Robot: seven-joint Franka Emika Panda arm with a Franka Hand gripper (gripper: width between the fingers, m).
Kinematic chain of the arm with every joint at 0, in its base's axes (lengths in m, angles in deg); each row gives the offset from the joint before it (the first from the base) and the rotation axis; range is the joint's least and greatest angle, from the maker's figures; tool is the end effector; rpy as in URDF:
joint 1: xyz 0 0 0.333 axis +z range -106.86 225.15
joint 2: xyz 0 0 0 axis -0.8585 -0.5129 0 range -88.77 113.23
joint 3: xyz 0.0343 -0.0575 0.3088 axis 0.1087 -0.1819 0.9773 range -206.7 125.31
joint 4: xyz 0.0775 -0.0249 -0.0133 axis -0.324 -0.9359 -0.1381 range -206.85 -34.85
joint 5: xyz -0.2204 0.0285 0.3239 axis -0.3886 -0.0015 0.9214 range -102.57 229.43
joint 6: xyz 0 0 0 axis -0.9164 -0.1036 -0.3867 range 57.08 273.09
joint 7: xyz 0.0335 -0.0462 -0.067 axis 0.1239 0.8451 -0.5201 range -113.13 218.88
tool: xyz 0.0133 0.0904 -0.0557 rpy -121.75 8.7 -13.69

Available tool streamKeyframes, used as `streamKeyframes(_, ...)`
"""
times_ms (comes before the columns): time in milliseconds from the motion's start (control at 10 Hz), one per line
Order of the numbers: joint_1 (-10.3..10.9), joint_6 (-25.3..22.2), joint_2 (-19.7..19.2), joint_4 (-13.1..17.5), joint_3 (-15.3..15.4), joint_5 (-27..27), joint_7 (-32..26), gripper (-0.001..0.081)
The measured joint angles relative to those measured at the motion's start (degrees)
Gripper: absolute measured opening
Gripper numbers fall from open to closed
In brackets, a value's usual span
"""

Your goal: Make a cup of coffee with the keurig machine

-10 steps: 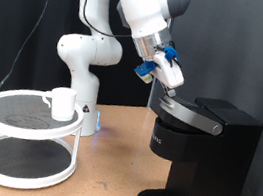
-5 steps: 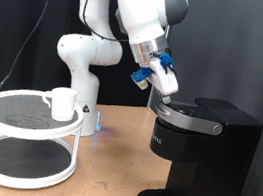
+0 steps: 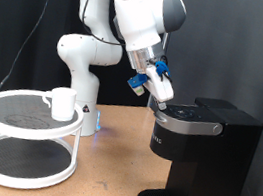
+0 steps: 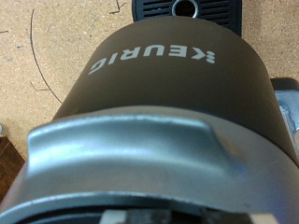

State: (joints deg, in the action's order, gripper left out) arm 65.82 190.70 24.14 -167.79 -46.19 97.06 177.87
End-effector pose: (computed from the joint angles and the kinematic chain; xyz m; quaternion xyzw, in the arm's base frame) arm 0.4802 0.0198 0.4142 -0.2891 0.9261 0.1818 0.1604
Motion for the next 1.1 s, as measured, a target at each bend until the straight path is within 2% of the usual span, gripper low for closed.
streamKeyframes(200, 0.0, -0.5, 0.1, 0.3, -0.2, 4.1, -1.9, 0.0)
streamKeyframes(300, 0.1, -2.2, 0.3, 1.4, -0.5, 8.4, -3.4, 0.0)
streamKeyframes(400, 0.1, -4.8, 0.7, 2.9, -1.0, 12.6, -4.7, 0.0)
streamKeyframes(600, 0.1, -10.6, 1.0, 6.0, -2.1, 16.3, -5.0, 0.0)
streamKeyframes(700, 0.1, -9.9, 0.9, 5.8, -2.0, 15.8, -5.0, 0.0)
streamKeyframes(900, 0.0, -13.5, 1.2, 4.8, -2.6, 15.5, -6.6, 0.0)
streamKeyframes(1100, -0.4, -15.5, 3.8, 1.7, -3.9, 16.0, -9.3, 0.0)
